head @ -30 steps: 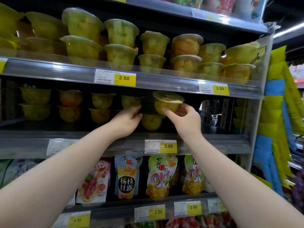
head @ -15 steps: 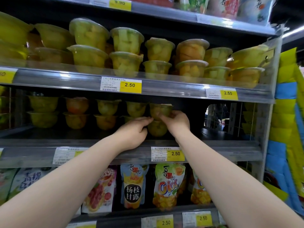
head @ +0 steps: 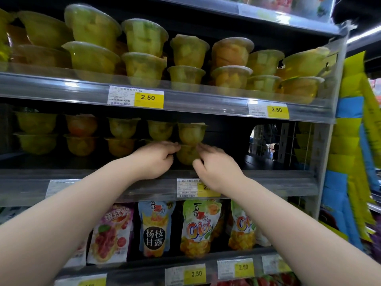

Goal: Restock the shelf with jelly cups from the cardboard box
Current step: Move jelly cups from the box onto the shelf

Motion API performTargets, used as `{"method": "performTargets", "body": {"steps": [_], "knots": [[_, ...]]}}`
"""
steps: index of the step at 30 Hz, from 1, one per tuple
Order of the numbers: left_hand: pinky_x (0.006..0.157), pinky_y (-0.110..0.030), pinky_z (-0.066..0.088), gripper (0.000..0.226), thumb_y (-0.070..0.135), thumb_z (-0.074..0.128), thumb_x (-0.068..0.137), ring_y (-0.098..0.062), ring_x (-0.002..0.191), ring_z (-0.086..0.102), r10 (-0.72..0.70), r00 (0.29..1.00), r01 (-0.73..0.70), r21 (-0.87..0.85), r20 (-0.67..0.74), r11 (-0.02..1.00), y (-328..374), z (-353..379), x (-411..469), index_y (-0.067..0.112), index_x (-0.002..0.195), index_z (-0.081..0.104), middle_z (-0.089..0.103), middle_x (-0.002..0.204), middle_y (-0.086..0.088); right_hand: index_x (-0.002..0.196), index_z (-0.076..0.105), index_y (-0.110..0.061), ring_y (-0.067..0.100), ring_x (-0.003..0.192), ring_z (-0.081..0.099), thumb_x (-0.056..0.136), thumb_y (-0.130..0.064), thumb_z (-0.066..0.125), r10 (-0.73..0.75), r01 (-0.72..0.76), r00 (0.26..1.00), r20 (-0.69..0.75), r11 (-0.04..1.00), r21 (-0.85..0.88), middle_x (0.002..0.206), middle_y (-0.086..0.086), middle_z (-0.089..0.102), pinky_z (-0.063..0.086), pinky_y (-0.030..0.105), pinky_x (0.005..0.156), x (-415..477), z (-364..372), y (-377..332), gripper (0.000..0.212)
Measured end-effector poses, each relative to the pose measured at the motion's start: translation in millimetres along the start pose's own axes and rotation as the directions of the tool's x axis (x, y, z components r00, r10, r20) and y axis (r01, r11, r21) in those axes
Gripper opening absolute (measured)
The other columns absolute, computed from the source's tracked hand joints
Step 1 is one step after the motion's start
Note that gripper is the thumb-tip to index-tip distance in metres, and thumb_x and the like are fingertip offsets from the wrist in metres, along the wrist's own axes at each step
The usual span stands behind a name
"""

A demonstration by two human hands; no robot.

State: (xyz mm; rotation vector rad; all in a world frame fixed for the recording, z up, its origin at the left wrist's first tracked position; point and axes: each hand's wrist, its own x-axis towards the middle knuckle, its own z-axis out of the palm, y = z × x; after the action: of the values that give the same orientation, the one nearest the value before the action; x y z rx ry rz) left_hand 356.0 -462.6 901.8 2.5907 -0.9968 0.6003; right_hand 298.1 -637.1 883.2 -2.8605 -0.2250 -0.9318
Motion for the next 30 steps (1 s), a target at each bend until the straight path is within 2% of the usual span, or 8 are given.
{"method": "performTargets", "body": {"steps": [5, 8, 15, 20, 23, 25, 28, 30], "knots": [[0.11, -0.014, 0.011, 0.049, 0.015, 0.031, 0.103, -0.013, 0.146, 0.015, -0.063, 0.991, 0.06, 0.027, 0.12, 0.998, 4.6, -0.8, 16.9, 0.018, 0.151, 0.027, 0.018, 0.16, 0.0, 0.135, 0.049, -0.014, 0.029, 0.129, 0.039, 0.099, -0.036, 0.032, 0.055, -0.052, 0.993, 0.108, 0.998, -0.023, 0.146, 0.007, 0.041, 0.038, 0.035, 0.1, 18.8, 1.1, 4.1, 0.045], [0.11, -0.015, 0.012, 0.049, 0.018, 0.027, 0.104, -0.013, 0.147, 0.012, -0.098, 0.983, 0.091, 0.054, 0.157, 0.994, 6.8, -0.7, 28.0, 0.02, 0.152, 0.022, 0.013, 0.161, 0.002, 0.134, 0.047, -0.012, 0.031, 0.124, 0.043, 0.099, -0.039, 0.027, 0.115, -0.114, 0.974, 0.196, 0.993, -0.015, 0.144, 0.011, 0.041, 0.041, 0.038, 0.098, 35.4, 4.8, 5.4, 0.049], [0.109, -0.016, 0.014, 0.049, 0.016, 0.027, 0.104, -0.016, 0.147, 0.011, -0.134, 0.97, 0.121, 0.077, 0.202, 0.99, 5.8, 3.2, 45.8, 0.017, 0.152, 0.023, 0.012, 0.161, -0.004, 0.154, 0.012, -0.026, 0.031, 0.141, 0.027, 0.101, -0.039, 0.023, 0.187, -0.226, 0.926, 0.328, 0.971, 0.082, 0.162, -0.001, 0.003, 0.03, 0.041, 0.111, 53.6, 10.2, 4.5, 0.056], [0.106, -0.016, 0.018, 0.048, 0.012, 0.031, 0.102, -0.019, 0.146, 0.018, -0.1, 0.973, 0.091, 0.055, 0.207, 0.994, 3.9, 5.5, 46.4, 0.015, 0.15, 0.03, 0.019, 0.159, -0.007, 0.153, 0.013, -0.033, 0.028, 0.144, 0.022, 0.1, -0.039, 0.026, 0.202, -0.272, 0.917, 0.344, 0.947, 0.168, 0.161, -0.006, 0.001, 0.025, 0.041, 0.115, 53.6, 9.6, 7.2, 0.054], [0.108, -0.014, 0.013, 0.05, 0.013, 0.032, 0.102, -0.016, 0.147, 0.013, -0.072, 0.979, 0.064, 0.045, 0.191, 0.997, 3.7, 1.9, 37.9, 0.016, 0.151, 0.024, 0.013, 0.16, -0.004, 0.144, 0.039, -0.023, 0.028, 0.135, 0.038, 0.099, -0.039, 0.03, 0.225, -0.268, 0.947, 0.229, 0.947, 0.175, 0.156, 0.001, 0.028, 0.035, 0.036, 0.107, 46.2, 5.3, 7.5, 0.049], [0.107, -0.014, 0.015, 0.048, 0.014, 0.035, 0.102, -0.015, 0.146, 0.018, -0.046, 0.985, 0.042, 0.032, 0.166, 0.999, 5.1, -5.5, 24.9, 0.017, 0.149, 0.03, 0.02, 0.159, -0.001, 0.122, 0.062, -0.016, 0.031, 0.116, 0.054, 0.096, -0.037, 0.037, 0.194, -0.195, 0.981, 0.018, 0.967, 0.167, 0.134, 0.008, 0.055, 0.046, 0.036, 0.094, 33.7, 5.8, 5.4, 0.042], [0.111, -0.018, 0.015, 0.046, 0.016, 0.041, 0.099, -0.017, 0.143, 0.026, -0.025, 0.996, 0.024, 0.01, 0.084, 1.0, 10.2, -18.4, -6.5, 0.018, 0.145, 0.039, 0.03, 0.155, -0.001, 0.1, 0.072, -0.011, 0.028, 0.097, 0.061, 0.087, -0.039, 0.04, 0.059, -0.018, 0.976, -0.211, 0.981, 0.191, 0.102, 0.007, 0.071, 0.047, 0.036, 0.088, 4.2, 11.3, -4.8, 0.044], [0.113, -0.025, 0.022, 0.046, 0.02, 0.046, 0.097, -0.017, 0.14, 0.032, -0.026, 1.0, 0.026, 0.019, -0.008, 0.999, 12.2, -24.3, -34.8, 0.019, 0.142, 0.044, 0.037, 0.152, -0.001, 0.109, 0.071, -0.014, 0.023, 0.102, 0.062, 0.084, -0.042, 0.042, -0.008, 0.049, 0.971, -0.239, 0.985, 0.166, 0.108, 0.003, 0.071, 0.044, 0.035, 0.097, -17.9, 13.7, -12.8, 0.048]]}}
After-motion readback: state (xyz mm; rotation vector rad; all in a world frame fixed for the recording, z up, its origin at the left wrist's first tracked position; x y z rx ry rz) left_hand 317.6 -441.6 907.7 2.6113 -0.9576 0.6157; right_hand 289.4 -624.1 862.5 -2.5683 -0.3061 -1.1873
